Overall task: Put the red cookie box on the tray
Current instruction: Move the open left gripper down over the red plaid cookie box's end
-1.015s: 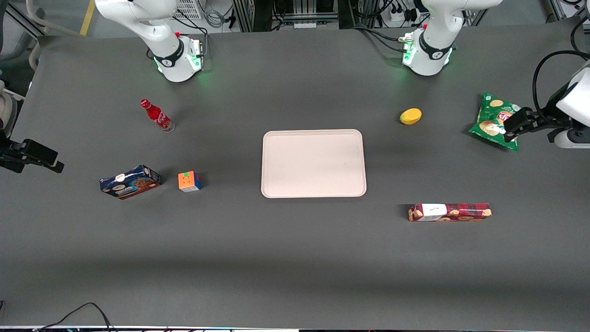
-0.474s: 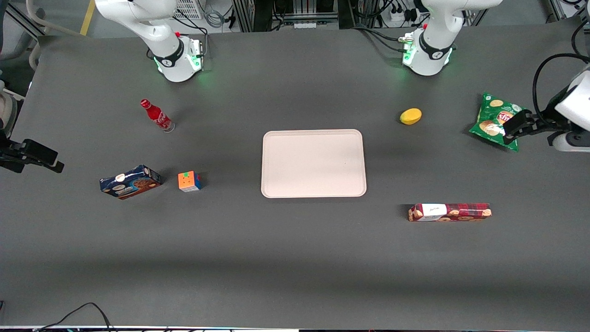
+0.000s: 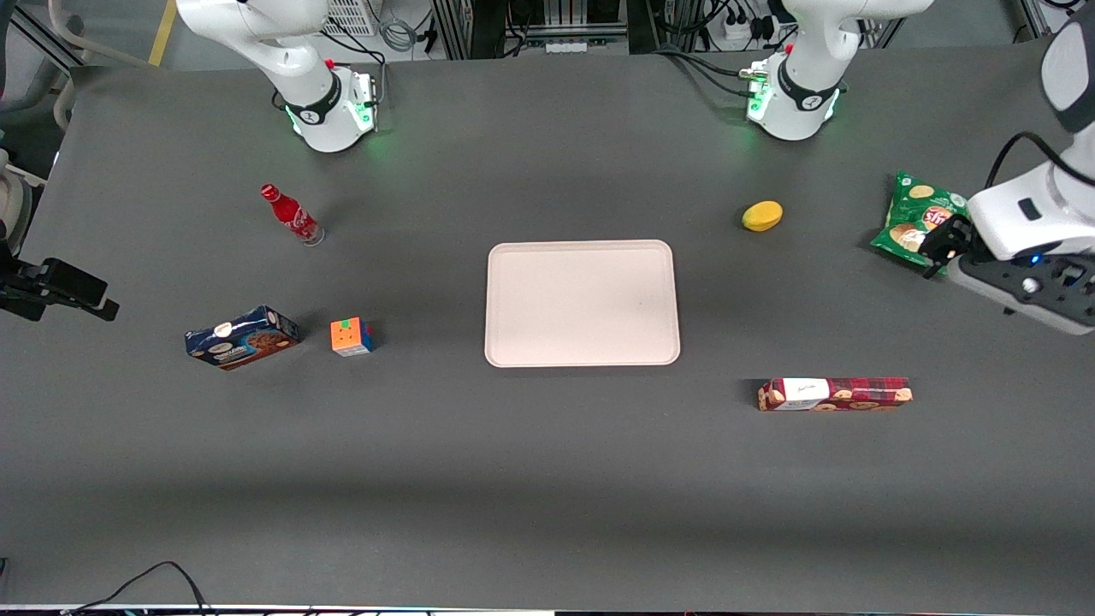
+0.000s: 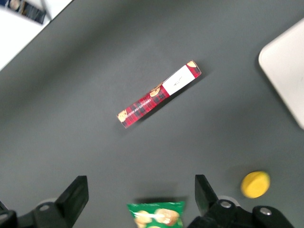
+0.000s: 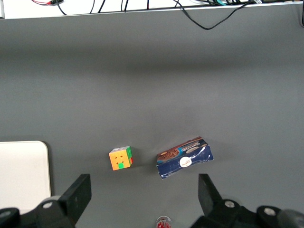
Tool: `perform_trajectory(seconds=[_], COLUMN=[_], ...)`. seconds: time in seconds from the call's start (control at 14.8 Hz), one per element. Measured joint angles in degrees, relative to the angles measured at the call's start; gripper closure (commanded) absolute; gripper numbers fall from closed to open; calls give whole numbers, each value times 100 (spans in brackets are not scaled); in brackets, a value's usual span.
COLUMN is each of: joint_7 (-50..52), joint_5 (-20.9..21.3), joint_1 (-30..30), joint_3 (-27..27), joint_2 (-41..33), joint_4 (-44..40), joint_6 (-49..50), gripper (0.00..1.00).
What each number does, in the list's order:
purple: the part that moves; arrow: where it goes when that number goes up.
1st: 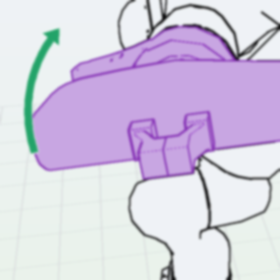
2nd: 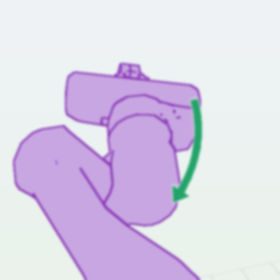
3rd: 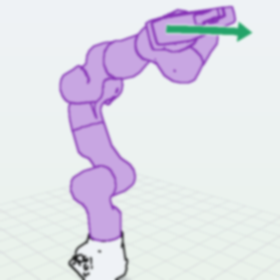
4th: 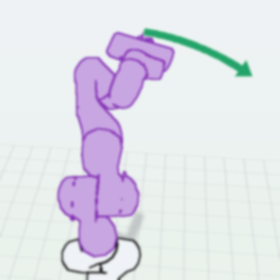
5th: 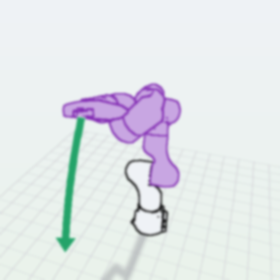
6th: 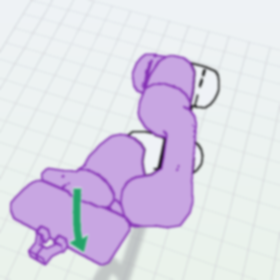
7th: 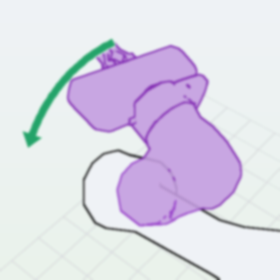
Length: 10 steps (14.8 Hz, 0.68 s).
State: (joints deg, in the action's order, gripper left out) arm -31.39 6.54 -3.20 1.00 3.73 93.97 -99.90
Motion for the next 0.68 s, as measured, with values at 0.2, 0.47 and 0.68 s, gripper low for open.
perform_trajectory(seconds=[0.2, 0.47, 0.68], joint_7=[-954, -2603, -3347], joint_5=[151, 168, 166], joint_1=[59, 316, 416], joint_3=[-42, -74, -76], joint_2=[383, 995, 1348], joint_4=[1, 251, 761], joint_6=[-241, -1510, -2588], gripper=[0, 0, 0])
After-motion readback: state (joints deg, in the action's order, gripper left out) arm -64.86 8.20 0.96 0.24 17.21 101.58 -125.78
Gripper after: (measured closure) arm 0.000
